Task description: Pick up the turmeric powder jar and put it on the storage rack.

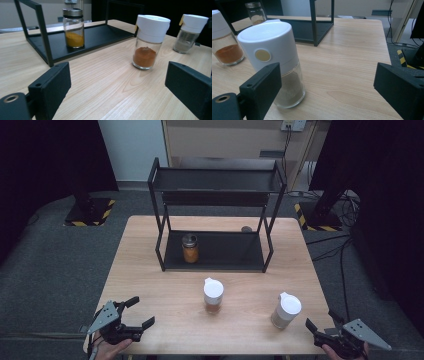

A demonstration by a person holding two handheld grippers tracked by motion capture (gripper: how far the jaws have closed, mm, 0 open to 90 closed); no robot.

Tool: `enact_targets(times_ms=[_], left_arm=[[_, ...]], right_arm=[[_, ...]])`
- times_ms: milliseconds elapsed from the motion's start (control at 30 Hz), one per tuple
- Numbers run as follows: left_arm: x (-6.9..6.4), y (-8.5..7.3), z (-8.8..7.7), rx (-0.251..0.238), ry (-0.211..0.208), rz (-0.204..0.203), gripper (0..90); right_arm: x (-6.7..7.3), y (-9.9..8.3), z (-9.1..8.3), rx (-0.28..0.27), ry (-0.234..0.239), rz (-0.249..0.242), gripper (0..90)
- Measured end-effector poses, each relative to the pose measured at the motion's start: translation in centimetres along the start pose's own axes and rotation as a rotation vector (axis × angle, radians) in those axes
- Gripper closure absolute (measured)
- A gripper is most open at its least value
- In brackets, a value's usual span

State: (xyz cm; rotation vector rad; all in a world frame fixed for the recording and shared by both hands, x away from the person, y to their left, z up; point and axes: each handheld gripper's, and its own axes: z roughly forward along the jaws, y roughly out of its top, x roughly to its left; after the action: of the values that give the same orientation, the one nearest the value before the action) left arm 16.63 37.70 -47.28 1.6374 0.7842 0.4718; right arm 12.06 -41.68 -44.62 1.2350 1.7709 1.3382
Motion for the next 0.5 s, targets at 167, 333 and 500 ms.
enact_targets(times_ms=[167, 333, 500], left_arm=[[-0.01, -0.01, -0.05, -0.002, -0.001, -0.002, 3.7], [0.02, -0.04, -0.13, -0.004, 0.002, -0.009, 2.9], [-0.04, -0.08, -0.20, -0.007, 0.011, -0.015, 1.9]], right_arm=[[0.02, 0.02, -0.03, 0.000, 0.002, -0.006, 8.0], [0.06, 0.05, -0.05, 0.002, -0.001, -0.006, 8.0], [0.10, 0.05, -0.05, 0.002, -0.002, -0.007, 8.0]])
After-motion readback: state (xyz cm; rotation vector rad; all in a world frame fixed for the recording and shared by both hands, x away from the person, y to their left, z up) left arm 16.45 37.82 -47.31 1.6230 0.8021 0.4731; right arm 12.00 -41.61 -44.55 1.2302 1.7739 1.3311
